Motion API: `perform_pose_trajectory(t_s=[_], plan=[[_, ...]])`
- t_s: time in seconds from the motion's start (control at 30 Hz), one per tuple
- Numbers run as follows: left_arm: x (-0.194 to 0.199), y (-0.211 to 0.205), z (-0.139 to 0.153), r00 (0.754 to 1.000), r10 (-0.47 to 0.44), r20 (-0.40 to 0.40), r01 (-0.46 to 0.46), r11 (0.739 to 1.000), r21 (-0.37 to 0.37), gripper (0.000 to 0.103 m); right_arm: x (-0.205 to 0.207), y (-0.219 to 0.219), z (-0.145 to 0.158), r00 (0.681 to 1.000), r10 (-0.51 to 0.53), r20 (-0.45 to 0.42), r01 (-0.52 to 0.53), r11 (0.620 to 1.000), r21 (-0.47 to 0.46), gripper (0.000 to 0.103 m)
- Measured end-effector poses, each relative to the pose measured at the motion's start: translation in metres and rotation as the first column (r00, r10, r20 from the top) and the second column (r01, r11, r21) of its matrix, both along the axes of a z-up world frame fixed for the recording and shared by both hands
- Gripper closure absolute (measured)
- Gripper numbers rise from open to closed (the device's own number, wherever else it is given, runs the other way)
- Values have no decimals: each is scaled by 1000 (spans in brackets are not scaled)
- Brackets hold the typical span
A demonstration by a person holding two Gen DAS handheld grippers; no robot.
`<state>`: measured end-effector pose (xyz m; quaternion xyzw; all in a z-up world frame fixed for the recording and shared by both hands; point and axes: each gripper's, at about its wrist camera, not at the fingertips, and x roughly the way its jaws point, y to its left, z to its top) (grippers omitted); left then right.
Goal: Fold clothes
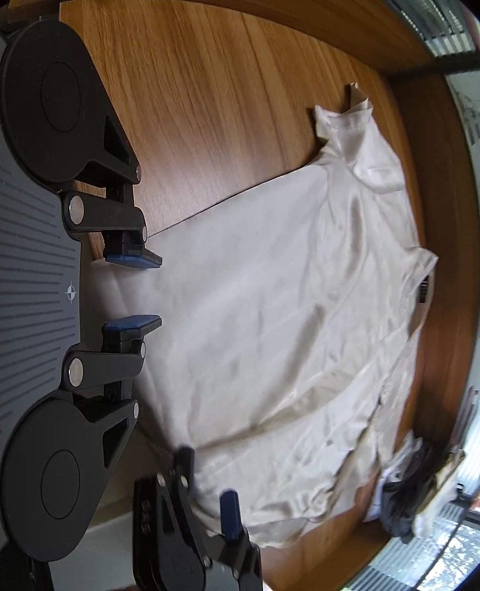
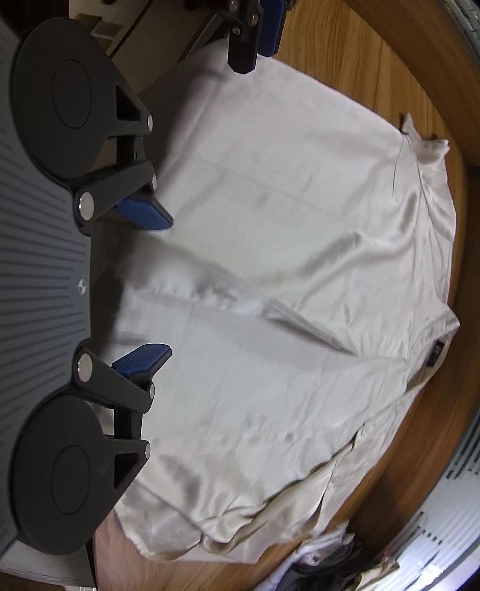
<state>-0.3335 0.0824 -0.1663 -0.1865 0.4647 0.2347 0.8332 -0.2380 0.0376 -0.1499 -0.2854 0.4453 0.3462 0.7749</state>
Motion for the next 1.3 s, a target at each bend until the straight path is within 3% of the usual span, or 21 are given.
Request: perform_pose_trajectory(t_s=[0.2,0.43,0.6,0.77,0.83,0.9,1.03,1.1,1.3], plan=[[-2,11,-7,999,44,-23,-44,999,-28,82,16,-29,-1,996,-90,11,90,996,-19,29],[1,8,-6,998,24,-53,-23,1000,18,84,38,-63,-4,985,-163,46,167,983,-80,30],[-4,14,-4,998,57,-33,-58,998,-29,80,47,-78,7,984,-174,-27,174,985,-3,36],[-16,8,7,997,68,-22,-68,997,-21,77,49,-62,15,988,-112,-109,124,986,110,38],[-23,8,11,997,77,-20,-77,997,-9,77,50,-53,12,988,-91,-121,106,987,121,43],[-31,7,15,996,86,-18,-86,996,3,77,49,-45,7,988,-76,-135,92,989,116,61],[-46,11,21,992,124,-16,-124,992,18,77,51,-36,1,983,-75,-168,97,987,130,75],[-52,13,21,989,146,-18,-145,989,16,77,48,-32,1,983,-57,-176,81,988,132,95],[-64,17,22,983,183,-12,-183,983,8,77,43,-29,17,987,-48,-154,72,985,156,100]])
